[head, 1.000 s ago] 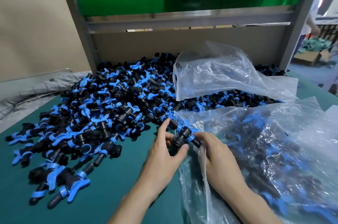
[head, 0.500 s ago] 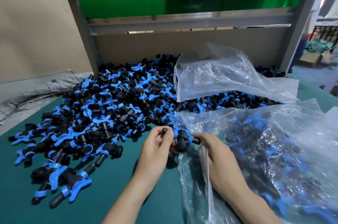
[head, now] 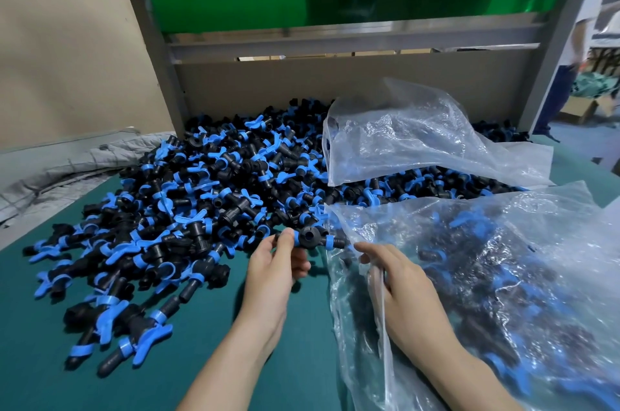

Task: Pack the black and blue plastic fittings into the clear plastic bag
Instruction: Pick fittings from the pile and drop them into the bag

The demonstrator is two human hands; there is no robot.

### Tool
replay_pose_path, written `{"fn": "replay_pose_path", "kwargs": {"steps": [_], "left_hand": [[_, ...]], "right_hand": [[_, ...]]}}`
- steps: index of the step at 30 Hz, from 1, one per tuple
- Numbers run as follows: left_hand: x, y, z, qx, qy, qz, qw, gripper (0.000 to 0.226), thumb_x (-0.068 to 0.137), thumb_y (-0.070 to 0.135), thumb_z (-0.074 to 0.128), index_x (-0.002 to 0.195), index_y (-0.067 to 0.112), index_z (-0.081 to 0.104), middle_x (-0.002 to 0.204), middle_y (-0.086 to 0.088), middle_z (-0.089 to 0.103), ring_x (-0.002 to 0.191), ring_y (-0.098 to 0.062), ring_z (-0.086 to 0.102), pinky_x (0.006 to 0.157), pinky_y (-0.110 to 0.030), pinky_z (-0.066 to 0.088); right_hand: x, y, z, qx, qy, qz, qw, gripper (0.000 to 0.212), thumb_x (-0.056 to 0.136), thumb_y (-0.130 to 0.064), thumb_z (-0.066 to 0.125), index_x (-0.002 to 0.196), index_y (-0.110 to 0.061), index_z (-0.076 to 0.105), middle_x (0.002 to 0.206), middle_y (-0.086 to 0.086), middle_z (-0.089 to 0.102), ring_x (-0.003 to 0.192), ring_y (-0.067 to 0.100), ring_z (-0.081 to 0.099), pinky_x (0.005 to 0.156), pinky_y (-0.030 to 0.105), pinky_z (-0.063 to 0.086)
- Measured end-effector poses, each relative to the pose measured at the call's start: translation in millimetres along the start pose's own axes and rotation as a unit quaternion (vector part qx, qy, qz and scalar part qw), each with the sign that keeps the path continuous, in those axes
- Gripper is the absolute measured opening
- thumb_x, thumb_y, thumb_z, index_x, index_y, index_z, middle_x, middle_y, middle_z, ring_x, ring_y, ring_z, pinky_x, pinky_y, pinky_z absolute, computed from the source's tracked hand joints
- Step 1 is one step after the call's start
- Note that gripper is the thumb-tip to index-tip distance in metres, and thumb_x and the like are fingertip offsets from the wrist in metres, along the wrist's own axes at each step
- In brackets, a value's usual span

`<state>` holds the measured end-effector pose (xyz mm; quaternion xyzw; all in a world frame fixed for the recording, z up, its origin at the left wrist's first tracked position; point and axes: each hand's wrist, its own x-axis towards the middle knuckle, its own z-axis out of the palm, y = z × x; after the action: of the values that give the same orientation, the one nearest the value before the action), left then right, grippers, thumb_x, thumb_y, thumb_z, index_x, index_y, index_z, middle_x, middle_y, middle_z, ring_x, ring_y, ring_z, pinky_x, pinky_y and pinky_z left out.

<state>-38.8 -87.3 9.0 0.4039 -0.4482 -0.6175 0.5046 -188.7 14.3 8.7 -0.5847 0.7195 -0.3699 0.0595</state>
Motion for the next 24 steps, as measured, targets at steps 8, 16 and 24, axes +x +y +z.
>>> {"fn": "replay_pose_path", "kwargs": {"steps": [8,16,24], "left_hand": [[2.3,7.9,-3.8,-0.212,-0.006,-0.146,0.966,0.018,0.098,0.031,0.056,0.090,0.017,0.051,0.055,0.005,0.038,0.043,-0.007,0.033,0.039,-0.019,0.033],[5.9,8.7,-10.6,-0.264,0.021,-0.170,0.949,0.019,0.098,0.034,0.058,0.091,0.018,0.051,0.051,0.007,0.033,0.038,-0.006,0.030,0.036,-0.018,0.030],[-5.9,7.3,-0.4,-0.044,-0.068,-0.048,0.996,0.018,0.097,0.024,0.059,0.101,0.009,0.068,0.081,-0.005,0.068,0.060,-0.009,0.057,0.048,-0.023,0.045]], "right_hand": [[-1.8,-2.2,-1.1,0.019,0.012,0.004,1.000,0.039,0.103,-0.017,0.043,0.136,-0.032,0.054,0.125,-0.020,0.057,0.114,0.010,0.055,0.099,0.033,0.045],[-1.4,-4.6,-1.7,0.024,0.013,-0.003,1.000,0.038,0.102,-0.018,0.043,0.137,-0.032,0.053,0.121,-0.019,0.058,0.111,0.009,0.055,0.097,0.032,0.044],[-3.1,-9.5,-4.1,0.047,0.054,-0.005,0.997,0.043,0.102,-0.014,0.045,0.142,-0.031,0.048,0.125,-0.019,0.053,0.119,0.008,0.052,0.101,0.032,0.043]]}}
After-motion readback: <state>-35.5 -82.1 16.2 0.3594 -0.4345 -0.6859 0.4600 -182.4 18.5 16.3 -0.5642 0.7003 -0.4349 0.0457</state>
